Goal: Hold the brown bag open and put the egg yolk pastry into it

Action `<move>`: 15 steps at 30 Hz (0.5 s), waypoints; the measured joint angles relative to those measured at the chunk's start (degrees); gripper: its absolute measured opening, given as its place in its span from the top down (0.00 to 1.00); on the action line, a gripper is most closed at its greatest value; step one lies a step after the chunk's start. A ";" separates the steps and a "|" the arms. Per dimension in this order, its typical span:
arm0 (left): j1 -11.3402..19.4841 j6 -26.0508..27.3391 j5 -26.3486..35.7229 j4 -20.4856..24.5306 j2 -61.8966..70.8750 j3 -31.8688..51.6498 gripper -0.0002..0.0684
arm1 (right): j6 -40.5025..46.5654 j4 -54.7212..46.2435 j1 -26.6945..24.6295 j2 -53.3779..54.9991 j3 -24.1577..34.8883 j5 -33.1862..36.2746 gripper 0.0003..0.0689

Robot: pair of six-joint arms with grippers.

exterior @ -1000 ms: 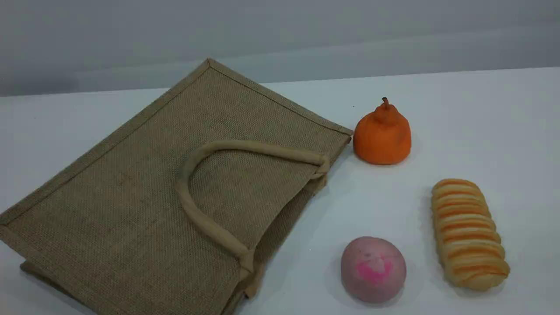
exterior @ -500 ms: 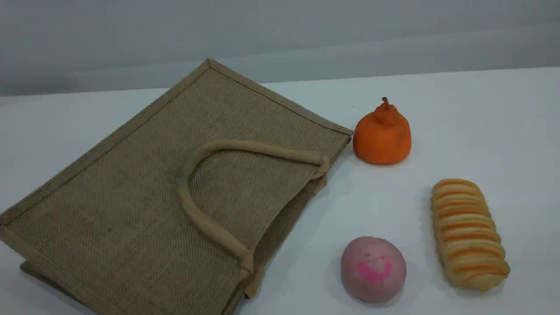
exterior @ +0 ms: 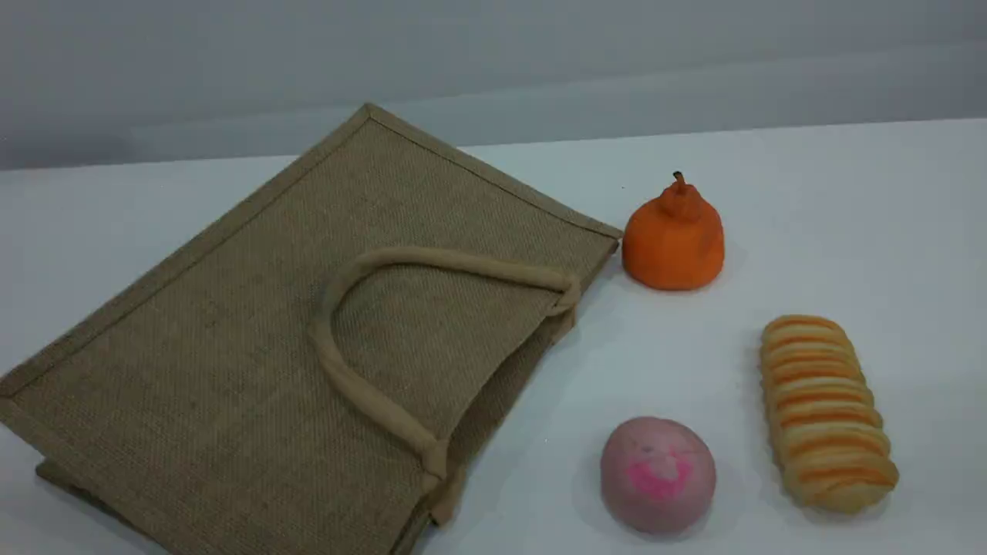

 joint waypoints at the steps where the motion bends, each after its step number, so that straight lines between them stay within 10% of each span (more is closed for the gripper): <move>1: 0.26 0.00 0.07 -0.04 -0.58 0.00 0.19 | 0.00 0.00 -0.06 0.00 -0.13 0.24 0.26; 15: 1.11 0.00 0.08 -0.02 -5.56 0.00 0.19 | 0.00 0.02 -0.06 0.09 -0.03 -0.21 0.26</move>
